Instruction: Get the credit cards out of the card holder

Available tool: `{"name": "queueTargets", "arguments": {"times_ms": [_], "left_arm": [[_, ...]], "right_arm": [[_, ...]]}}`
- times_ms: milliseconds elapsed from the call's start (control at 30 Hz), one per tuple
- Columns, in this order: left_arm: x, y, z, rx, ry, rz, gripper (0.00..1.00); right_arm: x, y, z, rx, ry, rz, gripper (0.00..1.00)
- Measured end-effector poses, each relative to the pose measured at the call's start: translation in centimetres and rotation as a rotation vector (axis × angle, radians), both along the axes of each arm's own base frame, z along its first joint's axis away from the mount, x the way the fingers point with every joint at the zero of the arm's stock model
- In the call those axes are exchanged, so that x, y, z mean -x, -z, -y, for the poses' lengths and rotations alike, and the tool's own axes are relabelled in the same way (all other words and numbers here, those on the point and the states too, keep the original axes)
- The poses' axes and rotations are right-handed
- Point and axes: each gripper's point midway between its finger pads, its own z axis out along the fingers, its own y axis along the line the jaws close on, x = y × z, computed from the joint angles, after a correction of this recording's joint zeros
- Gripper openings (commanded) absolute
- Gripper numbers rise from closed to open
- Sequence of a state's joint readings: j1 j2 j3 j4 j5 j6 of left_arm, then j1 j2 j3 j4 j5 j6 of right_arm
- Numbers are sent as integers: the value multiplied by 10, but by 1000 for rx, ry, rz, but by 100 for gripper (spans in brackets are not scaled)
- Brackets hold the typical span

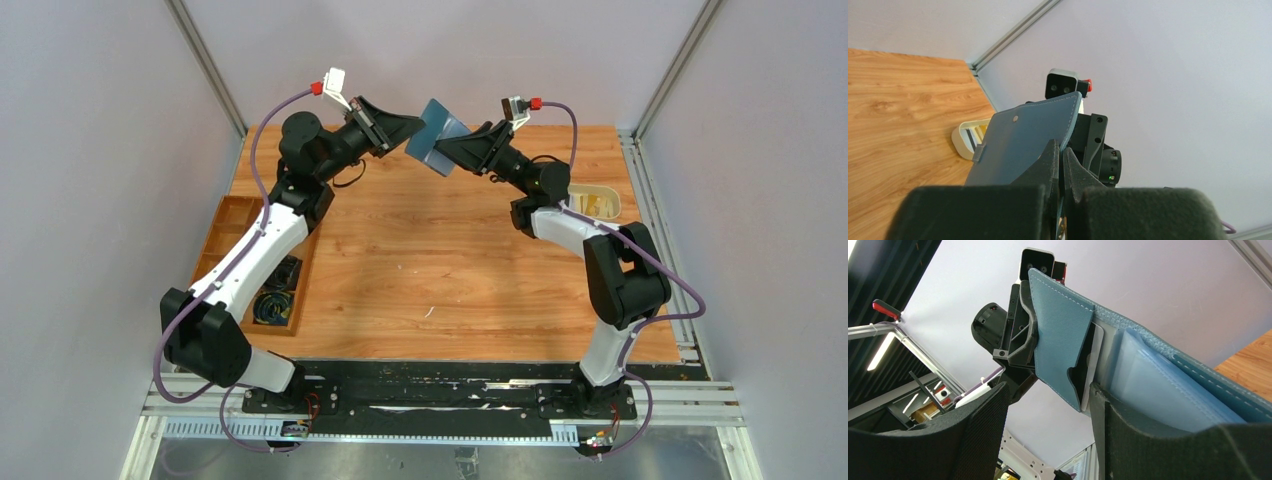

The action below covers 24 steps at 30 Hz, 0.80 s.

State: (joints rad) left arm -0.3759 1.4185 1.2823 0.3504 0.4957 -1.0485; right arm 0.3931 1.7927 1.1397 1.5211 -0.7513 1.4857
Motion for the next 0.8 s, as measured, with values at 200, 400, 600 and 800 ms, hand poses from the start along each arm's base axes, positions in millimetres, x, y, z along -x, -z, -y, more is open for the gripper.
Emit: {"name": "queueTargets", "arguments": {"times_ms": [200,400,600,800], "left_arm": [[1,0,0,0,6,-2,0],[0,6,-2,-1,6,-17,0],[1,6,-4,1,8,-22,0],[3,2,-4,14,15,-21,0]], "right_arm": [[0,1,0,2,5,5,63],[-3,4,3,6,12,-1,62],[-4,7,4,8,19,-3,62],[-8,11,5,11,23,-12,62]]}}
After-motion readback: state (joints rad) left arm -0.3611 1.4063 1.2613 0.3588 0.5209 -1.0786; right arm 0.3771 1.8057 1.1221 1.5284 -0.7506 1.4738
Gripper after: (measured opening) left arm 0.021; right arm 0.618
